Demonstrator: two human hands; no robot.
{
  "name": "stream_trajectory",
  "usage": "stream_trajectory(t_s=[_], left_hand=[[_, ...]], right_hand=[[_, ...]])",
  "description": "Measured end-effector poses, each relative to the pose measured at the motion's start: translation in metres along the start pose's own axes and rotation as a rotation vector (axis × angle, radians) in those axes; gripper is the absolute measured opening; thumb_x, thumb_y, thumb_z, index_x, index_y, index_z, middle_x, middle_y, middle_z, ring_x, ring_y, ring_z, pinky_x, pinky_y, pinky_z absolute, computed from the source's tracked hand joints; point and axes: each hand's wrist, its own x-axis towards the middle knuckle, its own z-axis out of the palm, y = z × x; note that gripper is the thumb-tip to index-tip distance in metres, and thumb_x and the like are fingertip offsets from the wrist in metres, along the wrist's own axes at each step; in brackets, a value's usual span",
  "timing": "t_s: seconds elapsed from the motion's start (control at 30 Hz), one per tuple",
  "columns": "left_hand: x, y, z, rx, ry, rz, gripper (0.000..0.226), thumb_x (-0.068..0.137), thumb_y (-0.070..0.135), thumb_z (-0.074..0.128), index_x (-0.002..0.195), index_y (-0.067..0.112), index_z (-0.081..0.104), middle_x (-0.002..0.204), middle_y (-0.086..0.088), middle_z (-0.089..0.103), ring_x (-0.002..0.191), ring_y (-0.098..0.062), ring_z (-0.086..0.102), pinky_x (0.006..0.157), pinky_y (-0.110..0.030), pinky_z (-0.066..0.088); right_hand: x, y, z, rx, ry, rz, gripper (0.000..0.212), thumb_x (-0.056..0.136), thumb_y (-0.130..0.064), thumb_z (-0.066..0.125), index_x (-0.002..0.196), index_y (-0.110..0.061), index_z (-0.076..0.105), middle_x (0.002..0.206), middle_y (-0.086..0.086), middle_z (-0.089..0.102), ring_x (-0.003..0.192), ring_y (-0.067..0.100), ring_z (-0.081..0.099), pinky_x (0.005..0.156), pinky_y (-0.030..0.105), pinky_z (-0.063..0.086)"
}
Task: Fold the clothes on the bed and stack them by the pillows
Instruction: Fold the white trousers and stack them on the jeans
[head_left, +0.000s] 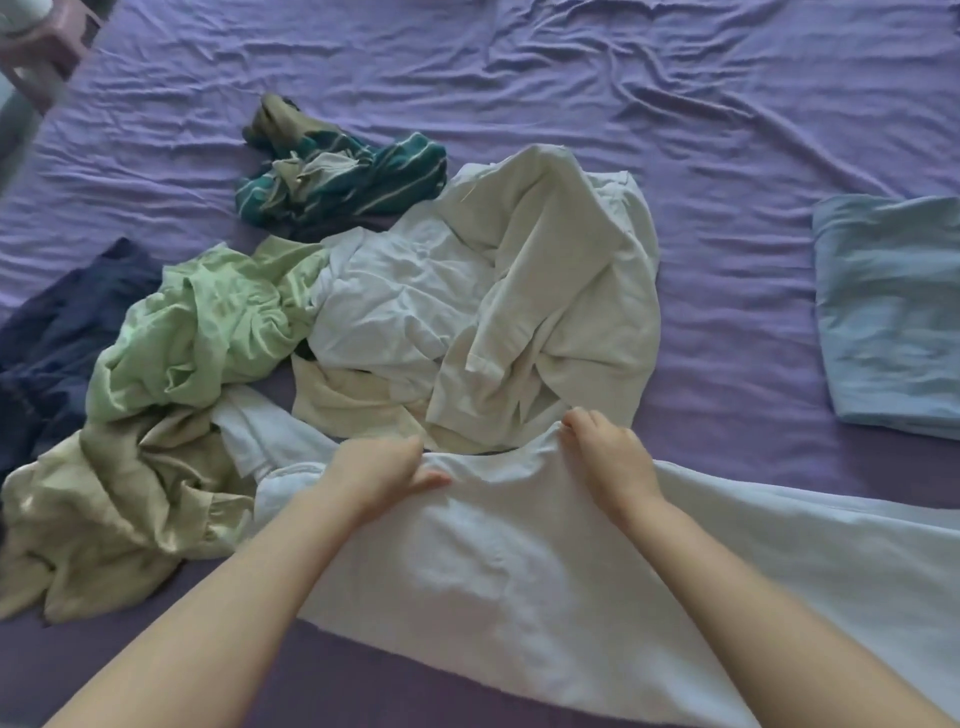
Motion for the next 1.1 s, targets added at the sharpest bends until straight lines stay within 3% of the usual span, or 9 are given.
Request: stream_trajectory(t_s=[0.13, 0.2, 0.3, 0.4, 0.5, 0.63, 0.9, 1.0, 1.1], left_hand=[[0.021, -0.008, 0.018, 0.05, 0.152, -0.018, 0.055, 0.084, 0.071, 0.038, 0.086, 0.017, 0.044, 0.092, -0.003, 0.067, 0.087, -0.029, 0.064, 0.056, -0.032, 0.033], [0.025, -0.013, 0.021, 0.05, 0.335, 0.034, 0.059, 0.077, 0.068, 0.053, 0.074, 0.01, 0.054, 0.067, -0.007, 0.066, 0.061, -0.028, 0.065, 0.045, -0.029, 0.035], [0.029, -0.014, 0.028, 0.117, 0.6, 0.055, 0.059, 0.07, 0.066, 0.044, 0.051, 0.01, 0.053, 0.043, -0.004, 0.052, 0.036, -0.021, 0.053, 0.036, -0.021, 0.037], [0.023, 0.003, 0.031, 0.109, 0.546, -0.104, 0.051, 0.065, 0.059, 0.069, 0.067, 0.008, 0.063, 0.065, -0.01, 0.061, 0.062, -0.026, 0.063, 0.062, -0.036, 0.054], [0.002, 0.045, 0.035, -0.017, 0.603, -0.121, 0.044, 0.074, 0.037, 0.074, 0.106, 0.008, 0.068, 0.116, -0.018, 0.063, 0.114, -0.036, 0.059, 0.102, -0.058, 0.038], [-0.028, 0.132, 0.059, -0.131, 0.483, 0.173, 0.058, 0.087, 0.053, 0.039, 0.133, 0.02, 0.054, 0.144, -0.01, 0.045, 0.136, -0.034, 0.037, 0.102, -0.061, 0.025], [-0.006, 0.156, 0.101, -0.043, 0.287, 0.158, 0.076, 0.084, 0.068, 0.033, 0.147, 0.027, 0.031, 0.156, -0.009, 0.023, 0.142, -0.034, 0.019, 0.106, -0.065, 0.015], [-0.005, 0.159, 0.102, -0.027, 0.287, 0.159, 0.076, 0.084, 0.066, 0.033, 0.148, 0.025, 0.026, 0.155, -0.01, 0.022, 0.142, -0.036, 0.018, 0.107, -0.065, 0.013], [-0.008, 0.168, 0.089, 0.009, 0.288, 0.137, 0.075, 0.082, 0.064, 0.034, 0.142, 0.019, 0.038, 0.149, -0.017, 0.034, 0.138, -0.037, 0.025, 0.108, -0.06, 0.013]], right_hand=[[0.016, 0.005, 0.016, -0.098, 0.055, 0.031, 0.01, 0.086, -0.011, 0.064, 0.092, -0.011, 0.057, 0.082, 0.007, 0.057, 0.05, 0.036, 0.056, 0.039, 0.032, 0.032], [0.023, 0.003, 0.016, -0.151, 0.199, -0.016, 0.013, 0.077, -0.008, 0.072, 0.078, -0.01, 0.059, 0.066, 0.006, 0.054, 0.037, 0.032, 0.049, 0.033, 0.024, 0.025], [0.025, 0.0, 0.016, -0.104, 0.348, -0.106, 0.021, 0.086, -0.021, 0.049, 0.075, -0.008, 0.061, 0.062, 0.007, 0.054, 0.039, 0.031, 0.05, 0.034, 0.026, 0.031], [0.017, 0.002, 0.014, 0.0, 0.374, -0.109, 0.033, 0.088, -0.026, 0.041, 0.09, -0.004, 0.065, 0.081, 0.01, 0.065, 0.069, 0.031, 0.064, 0.061, 0.037, 0.048], [-0.009, 0.014, 0.014, -0.016, 0.393, -0.153, 0.042, 0.088, -0.028, 0.046, 0.12, -0.003, 0.055, 0.123, 0.017, 0.06, 0.115, 0.03, 0.052, 0.097, 0.046, 0.037], [-0.066, 0.041, 0.023, -0.107, 0.232, -0.306, 0.053, 0.09, -0.035, 0.043, 0.139, -0.016, 0.035, 0.145, 0.015, 0.039, 0.137, 0.027, 0.028, 0.106, 0.055, 0.024], [-0.083, 0.112, 0.039, -0.284, 0.03, -0.345, 0.061, 0.091, -0.056, 0.031, 0.143, -0.025, 0.03, 0.149, 0.013, 0.031, 0.146, 0.024, 0.0, 0.109, 0.057, 0.014], [-0.081, 0.114, 0.042, -0.249, 0.046, -0.359, 0.062, 0.09, -0.057, 0.032, 0.144, -0.026, 0.032, 0.15, 0.012, 0.029, 0.146, 0.024, 0.004, 0.11, 0.056, 0.013], [-0.085, 0.126, 0.03, -0.185, 0.068, -0.412, 0.057, 0.092, -0.051, 0.033, 0.138, -0.02, 0.045, 0.146, 0.011, 0.04, 0.139, 0.027, 0.029, 0.11, 0.05, 0.018]])
